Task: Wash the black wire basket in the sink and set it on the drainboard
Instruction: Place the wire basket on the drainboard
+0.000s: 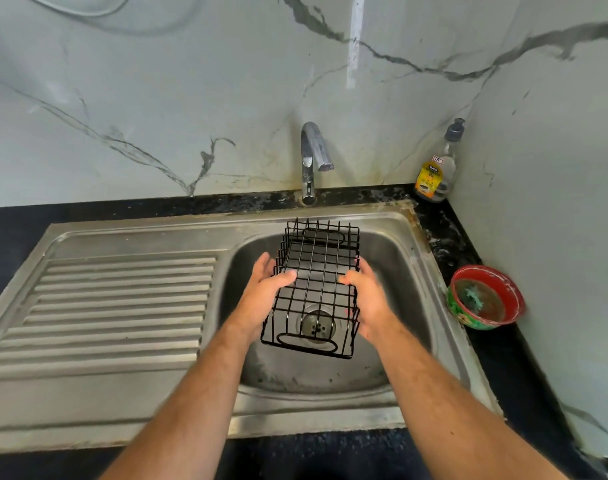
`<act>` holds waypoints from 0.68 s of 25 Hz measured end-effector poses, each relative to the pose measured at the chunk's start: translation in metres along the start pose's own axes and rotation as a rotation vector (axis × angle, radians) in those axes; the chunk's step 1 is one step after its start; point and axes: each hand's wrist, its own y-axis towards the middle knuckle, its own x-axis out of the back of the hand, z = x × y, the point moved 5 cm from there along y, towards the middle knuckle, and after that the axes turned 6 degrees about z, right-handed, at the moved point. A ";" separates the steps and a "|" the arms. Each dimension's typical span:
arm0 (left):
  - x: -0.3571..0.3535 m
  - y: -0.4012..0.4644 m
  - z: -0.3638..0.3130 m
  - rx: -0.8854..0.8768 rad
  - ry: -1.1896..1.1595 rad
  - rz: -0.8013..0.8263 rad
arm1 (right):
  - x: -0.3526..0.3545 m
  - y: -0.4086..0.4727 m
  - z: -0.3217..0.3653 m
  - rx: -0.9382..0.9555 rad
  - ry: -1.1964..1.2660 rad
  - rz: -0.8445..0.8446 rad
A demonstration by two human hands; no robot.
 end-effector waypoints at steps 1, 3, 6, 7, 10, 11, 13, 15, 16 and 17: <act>0.001 0.001 0.003 0.022 -0.032 -0.006 | -0.001 -0.005 0.006 0.037 -0.022 0.014; -0.003 0.000 0.009 0.041 -0.026 -0.010 | -0.002 -0.015 0.015 0.100 -0.109 0.022; -0.010 -0.011 0.013 0.016 0.024 -0.134 | -0.006 -0.026 0.026 0.152 -0.292 0.022; -0.011 -0.017 0.015 0.006 0.033 -0.170 | -0.006 -0.029 0.027 0.166 -0.339 0.018; -0.014 -0.018 0.018 -0.008 0.065 -0.164 | -0.007 -0.030 0.030 0.120 -0.382 -0.014; -0.012 -0.018 0.020 0.004 0.065 -0.173 | -0.007 -0.033 0.030 0.100 -0.374 -0.034; -0.010 -0.019 0.024 0.023 0.065 -0.168 | -0.007 -0.034 0.026 0.081 -0.384 -0.051; -0.007 -0.020 0.025 0.029 0.060 -0.172 | -0.009 -0.037 0.023 0.077 -0.381 -0.048; -0.006 -0.021 0.027 0.034 0.051 -0.172 | -0.010 -0.038 0.022 0.083 -0.378 -0.046; -0.005 -0.023 0.027 0.042 0.047 -0.171 | -0.012 -0.039 0.022 0.084 -0.373 -0.040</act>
